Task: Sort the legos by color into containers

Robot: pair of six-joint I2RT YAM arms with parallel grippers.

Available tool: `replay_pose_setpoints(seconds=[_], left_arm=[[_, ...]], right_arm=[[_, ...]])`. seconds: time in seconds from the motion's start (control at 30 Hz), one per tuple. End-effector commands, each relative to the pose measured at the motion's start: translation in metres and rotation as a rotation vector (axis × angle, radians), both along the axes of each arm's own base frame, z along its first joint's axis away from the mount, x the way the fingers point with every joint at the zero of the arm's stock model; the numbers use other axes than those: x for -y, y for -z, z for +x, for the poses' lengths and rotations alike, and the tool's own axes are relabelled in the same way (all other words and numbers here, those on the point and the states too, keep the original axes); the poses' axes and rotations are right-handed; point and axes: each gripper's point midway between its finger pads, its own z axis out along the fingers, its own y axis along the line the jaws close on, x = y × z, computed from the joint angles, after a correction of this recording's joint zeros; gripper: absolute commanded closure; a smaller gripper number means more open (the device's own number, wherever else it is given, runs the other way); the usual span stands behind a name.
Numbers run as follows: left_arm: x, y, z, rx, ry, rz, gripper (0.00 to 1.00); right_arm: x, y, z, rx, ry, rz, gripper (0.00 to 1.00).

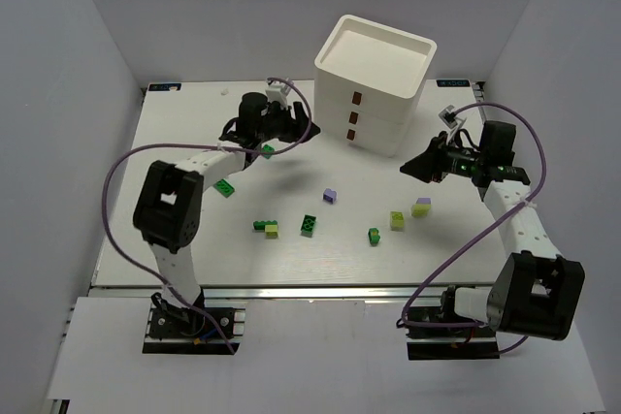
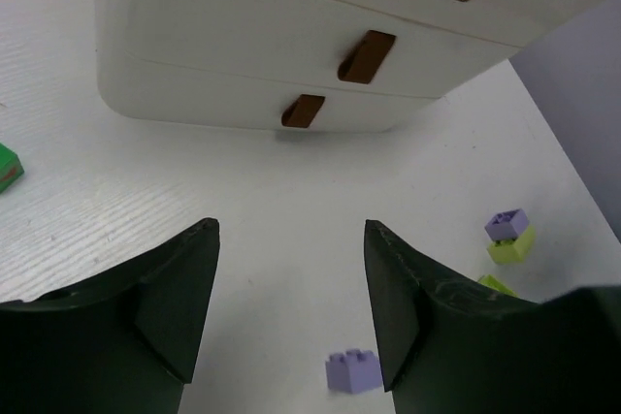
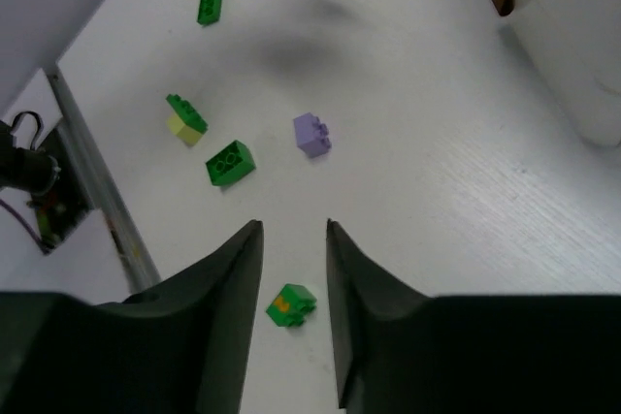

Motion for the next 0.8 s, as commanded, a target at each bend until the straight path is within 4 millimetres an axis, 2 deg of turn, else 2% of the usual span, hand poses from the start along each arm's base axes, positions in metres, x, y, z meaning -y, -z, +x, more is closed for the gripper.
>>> replay_pose_setpoints(seconds=[0.0,0.03,0.07,0.1,0.2,0.23,0.3,0.37,0.43,0.47,0.53,0.57,0.67,0.7,0.77], left_arm=[[0.018,-0.030,0.031,0.132,0.007,-0.102,0.29],[0.028,-0.039,0.034,0.155,0.029,-0.138,0.29],[0.038,-0.032,0.035,0.134,0.044,-0.172,0.29],[0.040,-0.039,0.041,0.175,0.042,-0.195,0.29],[0.064,-0.045,0.047,0.190,0.059,-0.220,0.29],[0.067,-0.059,0.054,0.223,0.060,-0.230,0.29],[0.084,-0.056,0.054,0.222,0.070,-0.220,0.29],[0.089,-0.067,0.059,0.259,0.065,-0.209,0.29],[0.101,-0.066,0.055,0.271,0.063,-0.188,0.29],[0.099,-0.074,0.058,0.290,0.049,-0.186,0.29],[0.109,-0.075,0.055,0.307,0.046,-0.156,0.29],[0.108,-0.079,0.059,0.323,0.033,-0.144,0.29],[0.117,-0.067,0.058,0.313,0.020,-0.079,0.30],[0.124,-0.074,0.057,0.330,0.023,-0.079,0.31],[0.128,-0.064,0.061,0.325,0.006,-0.039,0.31]], right_arm=[[-0.007,-0.012,-0.006,0.015,-0.035,0.063,0.58],[-0.007,-0.010,-0.008,0.008,-0.036,0.070,0.55],[-0.007,-0.014,-0.010,0.019,-0.033,0.075,0.55],[-0.008,-0.014,-0.012,0.025,-0.036,0.076,0.55],[-0.008,-0.018,-0.014,0.042,-0.034,0.078,0.54],[-0.008,-0.019,-0.014,0.048,-0.031,0.075,0.54],[-0.008,-0.021,-0.015,0.049,-0.030,0.078,0.54],[-0.008,-0.021,-0.015,0.046,-0.030,0.078,0.53],[-0.008,-0.022,-0.015,0.045,-0.025,0.077,0.54],[-0.008,-0.021,-0.015,0.040,-0.024,0.076,0.53],[-0.007,-0.022,-0.014,0.043,-0.020,0.073,0.53],[-0.007,-0.023,-0.015,0.044,-0.019,0.072,0.53],[-0.008,-0.024,-0.016,0.047,-0.022,0.073,0.53],[-0.008,-0.025,-0.016,0.050,-0.022,0.073,0.53],[-0.008,-0.026,-0.016,0.052,-0.021,0.072,0.53]])
